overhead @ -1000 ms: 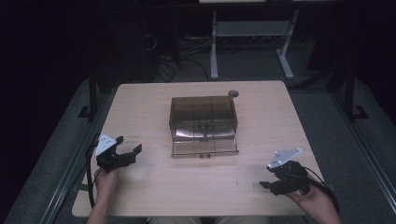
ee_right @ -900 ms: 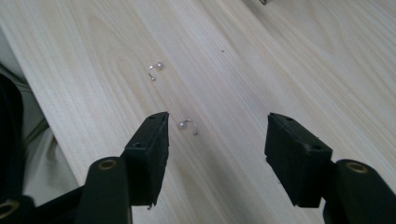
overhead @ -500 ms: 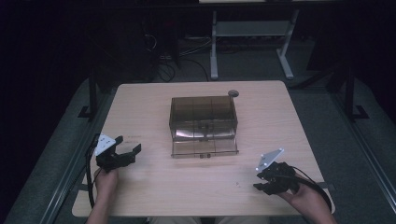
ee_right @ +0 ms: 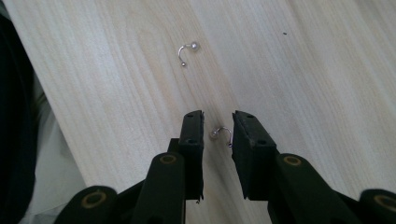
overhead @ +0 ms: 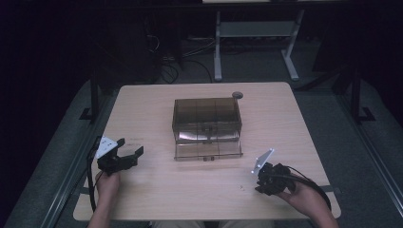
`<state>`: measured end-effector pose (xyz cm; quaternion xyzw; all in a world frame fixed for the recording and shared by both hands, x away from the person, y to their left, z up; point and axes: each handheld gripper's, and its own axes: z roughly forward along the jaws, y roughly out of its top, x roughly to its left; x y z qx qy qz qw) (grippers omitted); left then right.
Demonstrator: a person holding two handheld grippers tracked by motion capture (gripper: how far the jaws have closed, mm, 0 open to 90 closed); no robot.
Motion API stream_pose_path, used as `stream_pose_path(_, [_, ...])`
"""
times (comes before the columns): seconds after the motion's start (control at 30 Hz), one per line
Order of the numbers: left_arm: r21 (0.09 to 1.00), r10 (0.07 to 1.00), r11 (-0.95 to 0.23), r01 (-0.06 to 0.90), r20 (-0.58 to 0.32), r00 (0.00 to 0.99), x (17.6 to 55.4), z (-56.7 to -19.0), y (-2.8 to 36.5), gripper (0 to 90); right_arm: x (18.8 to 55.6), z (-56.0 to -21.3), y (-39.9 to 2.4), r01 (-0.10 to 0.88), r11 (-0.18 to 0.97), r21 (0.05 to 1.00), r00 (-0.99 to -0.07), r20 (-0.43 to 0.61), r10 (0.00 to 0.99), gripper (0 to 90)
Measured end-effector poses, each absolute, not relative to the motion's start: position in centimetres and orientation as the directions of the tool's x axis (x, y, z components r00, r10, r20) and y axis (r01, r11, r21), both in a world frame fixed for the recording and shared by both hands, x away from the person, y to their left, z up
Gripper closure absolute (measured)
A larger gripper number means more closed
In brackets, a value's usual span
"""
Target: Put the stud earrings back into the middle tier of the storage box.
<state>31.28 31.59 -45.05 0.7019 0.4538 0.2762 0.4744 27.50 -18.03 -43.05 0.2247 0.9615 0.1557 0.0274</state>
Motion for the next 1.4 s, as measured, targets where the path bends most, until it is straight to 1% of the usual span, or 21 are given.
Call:
stream_pose_path(0.07, [0.917,0.899,-0.137,0.375,-0.043,0.435,31.3,-45.0,31.6,12.8,27.5,-43.1,-17.9,0.42,0.857,0.3,-0.9,0.019,0.435,75.0])
stream_pose_path(0.1, [0.918,0.899,-0.138,0.373,-0.042,0.436,31.3,-45.0,31.6,12.8,27.6,-43.3,-17.7,0.419,0.865,0.274,-0.901,0.013,0.433,75.8])
stream_pose_path(0.17, [0.918,0.899,-0.137,0.373,-0.043,0.436,31.3,-45.0,31.6,12.8,27.7,-43.4,-17.5,0.419,0.871,0.256,-0.903,0.017,0.429,77.6])
stream_pose_path(0.37, [0.918,0.9,-0.136,0.374,-0.043,0.435,31.3,-45.0,31.6,12.8,27.8,-43.5,-17.1,0.406,0.888,0.217,-0.91,0.008,0.414,78.6])
stream_pose_path(0.47, [0.918,0.899,-0.136,0.372,-0.043,0.435,31.3,-45.0,31.6,12.8,27.9,-43.8,-16.6,0.389,0.904,0.177,-0.918,-0.006,0.396,79.3])
stream_pose_path(0.63, [0.918,0.899,-0.137,0.371,-0.043,0.436,31.3,-45.0,31.6,12.8,28.1,-43.7,-16.2,0.382,0.911,0.155,-0.922,-0.003,0.387,80.3])
stream_pose_path(0.77, [0.918,0.899,-0.135,0.372,-0.044,0.436,31.2,-45.0,31.7,12.8,28.5,-43.7,-15.8,0.375,0.92,0.113,-0.927,0.017,0.376,82.4])
stream_pose_path(0.87, [0.919,0.9,-0.129,0.372,-0.049,0.434,31.2,-45.0,31.7,12.8,28.7,-43.7,-15.7,0.369,0.923,0.106,-0.929,0.024,0.369,84.8])
stream_pose_path(1.07, [0.919,0.899,-0.129,0.372,-0.049,0.435,31.2,-45.0,31.7,12.8,28.8,-43.7,-15.7,0.361,0.926,0.109,-0.933,0.031,0.36,84.9])
stream_pose_path(1.4, [0.918,0.898,-0.135,0.374,-0.046,0.437,31.2,-45.0,31.7,12.8,28.8,-43.4,-16.4,0.379,0.912,0.16,-0.925,0.051,0.375,85.1])
